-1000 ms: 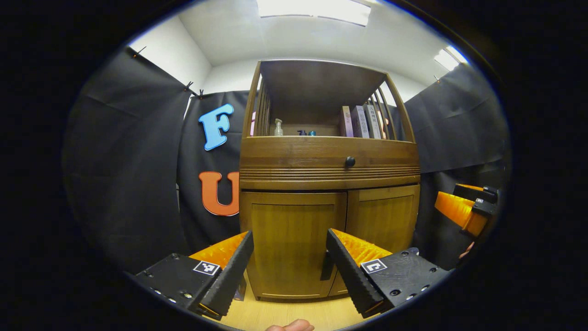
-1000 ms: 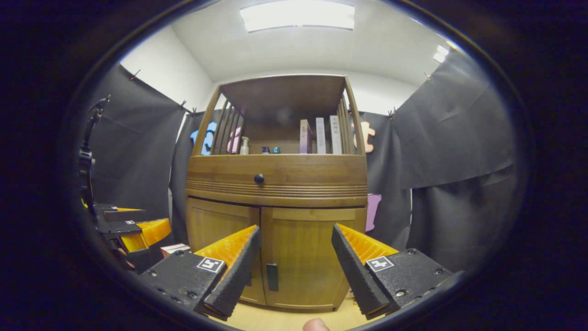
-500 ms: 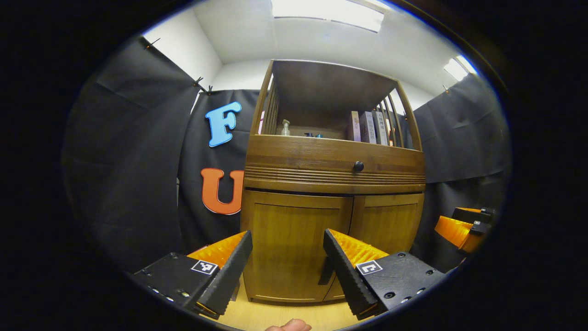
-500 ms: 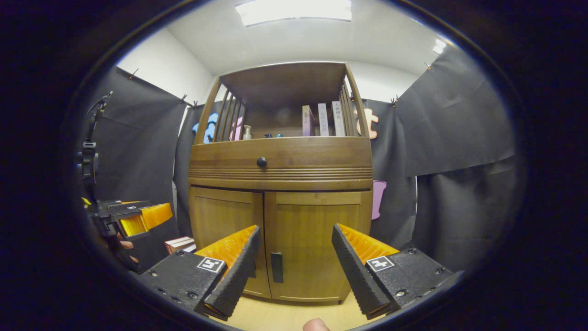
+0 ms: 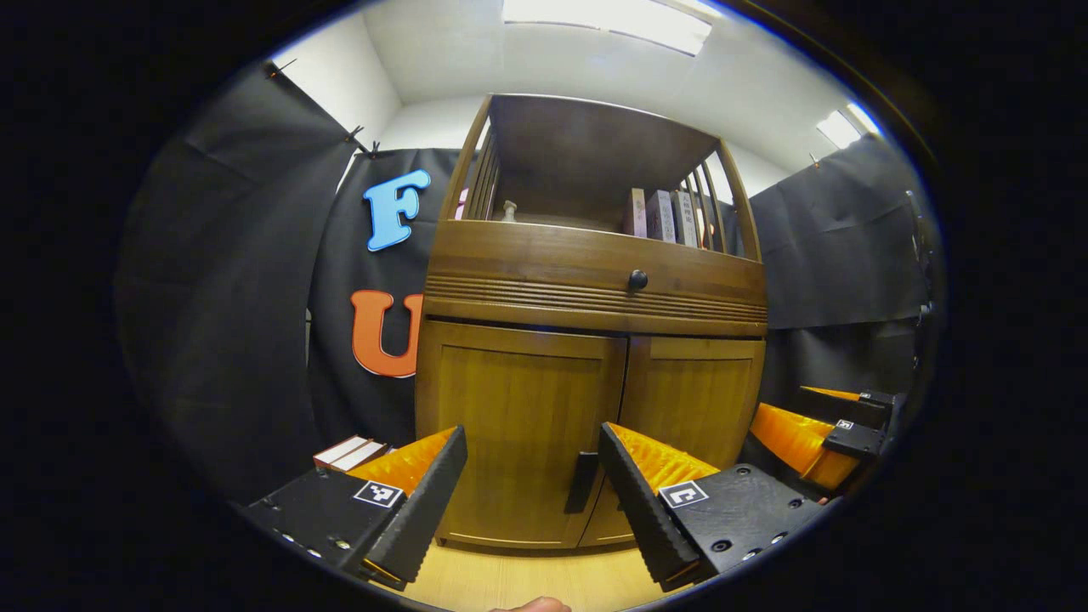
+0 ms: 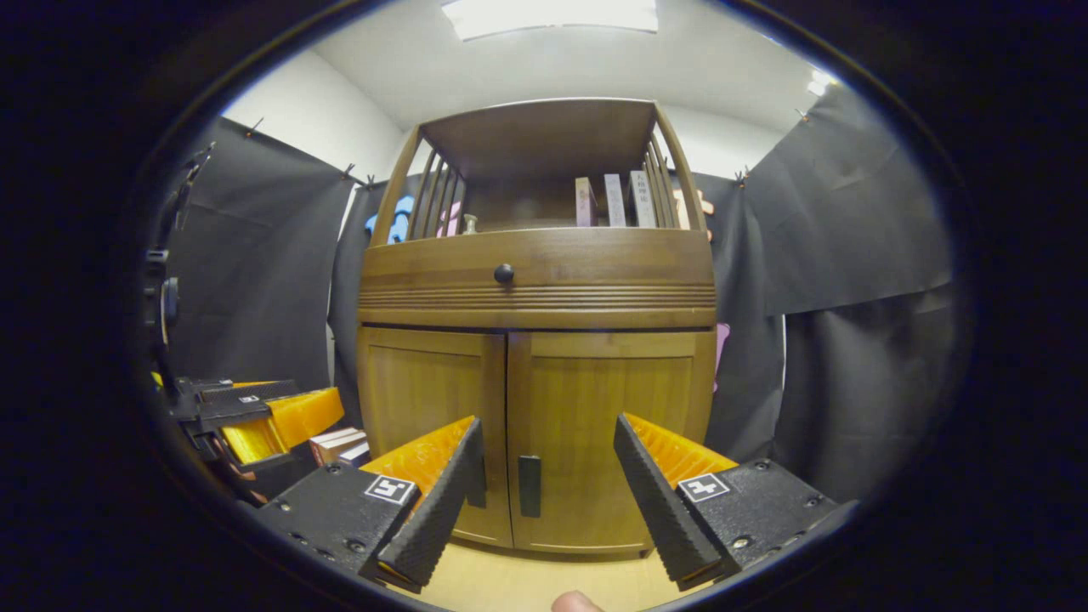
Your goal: Open the right door of the double-door shoe cabinet with the right hand, and open the left door with the left hand.
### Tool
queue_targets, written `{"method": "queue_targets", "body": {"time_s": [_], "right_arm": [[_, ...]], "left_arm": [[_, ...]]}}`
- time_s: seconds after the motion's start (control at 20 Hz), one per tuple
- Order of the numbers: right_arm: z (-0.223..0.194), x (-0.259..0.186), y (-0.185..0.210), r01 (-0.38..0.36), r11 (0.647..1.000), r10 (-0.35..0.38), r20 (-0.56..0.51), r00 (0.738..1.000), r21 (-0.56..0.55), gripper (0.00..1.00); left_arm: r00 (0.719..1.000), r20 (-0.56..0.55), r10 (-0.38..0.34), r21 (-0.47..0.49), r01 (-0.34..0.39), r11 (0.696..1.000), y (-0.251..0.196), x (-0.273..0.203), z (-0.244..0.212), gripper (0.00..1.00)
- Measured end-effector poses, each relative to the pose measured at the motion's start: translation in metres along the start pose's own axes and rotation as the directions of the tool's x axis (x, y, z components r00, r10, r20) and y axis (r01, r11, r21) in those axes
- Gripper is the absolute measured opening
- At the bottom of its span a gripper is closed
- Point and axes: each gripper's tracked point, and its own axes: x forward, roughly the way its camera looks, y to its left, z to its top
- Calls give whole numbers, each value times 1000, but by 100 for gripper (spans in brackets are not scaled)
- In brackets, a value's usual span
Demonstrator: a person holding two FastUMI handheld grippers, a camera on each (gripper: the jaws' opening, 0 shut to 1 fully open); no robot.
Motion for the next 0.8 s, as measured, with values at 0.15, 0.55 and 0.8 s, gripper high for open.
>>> {"method": "queue_targets", "body": {"time_s": [0.15,0.55,0.8], "right_arm": [[-18,18,12,-6,1000,6,-23,1000,16,97],[-54,63,22,-28,998,33,-91,995,56,95],[-92,99,19,-16,999,22,-152,988,35,85]], "left_arm": [[1000,24,2,28,-3,1000,2,-1,9,94],[999,27,23,48,-25,999,18,-4,9,94],[998,3,63,15,-63,998,36,-4,0,94]]}}
